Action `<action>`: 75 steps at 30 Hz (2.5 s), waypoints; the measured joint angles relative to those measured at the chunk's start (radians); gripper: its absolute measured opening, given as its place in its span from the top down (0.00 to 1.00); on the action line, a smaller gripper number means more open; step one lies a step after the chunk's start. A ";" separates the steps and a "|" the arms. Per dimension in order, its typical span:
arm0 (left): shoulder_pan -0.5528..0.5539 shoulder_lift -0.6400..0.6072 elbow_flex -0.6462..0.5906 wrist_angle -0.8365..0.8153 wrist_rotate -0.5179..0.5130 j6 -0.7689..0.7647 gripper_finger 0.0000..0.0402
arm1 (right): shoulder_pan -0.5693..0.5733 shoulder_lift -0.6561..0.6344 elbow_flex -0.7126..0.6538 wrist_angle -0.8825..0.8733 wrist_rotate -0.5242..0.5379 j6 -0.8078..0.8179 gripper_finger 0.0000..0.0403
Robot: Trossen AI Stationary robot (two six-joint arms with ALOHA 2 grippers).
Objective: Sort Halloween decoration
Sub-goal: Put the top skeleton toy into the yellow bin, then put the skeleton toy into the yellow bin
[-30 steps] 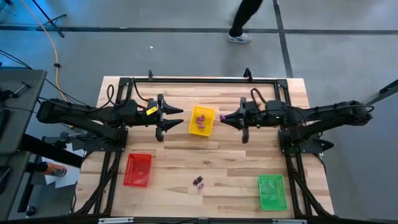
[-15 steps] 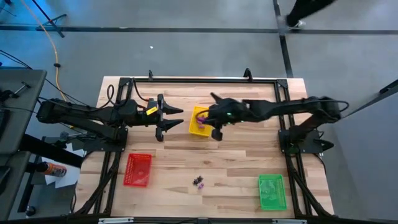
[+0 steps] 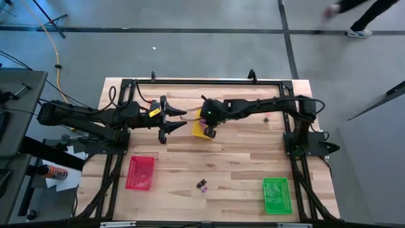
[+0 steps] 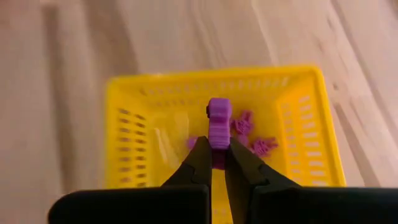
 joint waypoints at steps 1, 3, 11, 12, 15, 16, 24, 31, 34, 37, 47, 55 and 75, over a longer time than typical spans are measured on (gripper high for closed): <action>0.000 0.000 0.000 0.000 0.000 0.000 0.53 | -0.006 0.013 0.000 0.001 0.000 0.001 0.98; 0.000 0.000 0.000 -0.001 0.000 0.000 0.53 | -0.018 0.037 0.000 -0.002 -0.001 0.012 0.98; 0.000 0.000 0.000 0.000 0.000 0.000 0.53 | -0.044 0.093 0.000 -0.006 -0.096 0.027 0.98; 0.000 0.000 0.000 0.000 0.000 0.000 0.53 | -0.044 0.095 0.000 -0.006 -0.097 0.027 0.98; 0.000 0.000 0.000 0.000 0.000 0.000 0.53 | -0.043 0.101 0.000 -0.023 -0.098 0.027 0.98; 0.000 0.000 0.000 0.000 0.000 0.000 0.53 | -0.043 0.101 0.000 -0.028 -0.098 0.027 0.98; 0.000 0.000 0.000 0.000 0.000 0.000 0.53 | -0.045 0.103 0.000 -0.055 -0.098 0.027 0.98; 0.000 0.000 0.000 0.000 0.000 0.000 0.53 | -0.045 0.107 0.000 -0.053 -0.098 0.020 0.98; 0.000 0.000 0.000 0.000 0.000 0.000 0.53 | -0.046 0.107 0.000 -0.054 -0.097 0.016 0.97; 0.000 0.000 0.000 0.000 0.000 0.000 0.53 | -0.046 0.107 0.000 -0.053 -0.097 0.016 0.94; 0.000 0.000 0.000 0.000 0.000 0.000 0.53 | -0.046 0.107 0.000 -0.056 -0.097 0.016 0.77; 0.000 0.000 0.000 0.000 0.000 0.000 0.53 | -0.046 0.084 0.000 -0.056 -0.095 0.009 0.63; 0.000 0.000 0.000 -0.011 0.000 0.000 0.53 | -0.080 -0.239 0.070 -0.389 -0.066 -0.096 0.60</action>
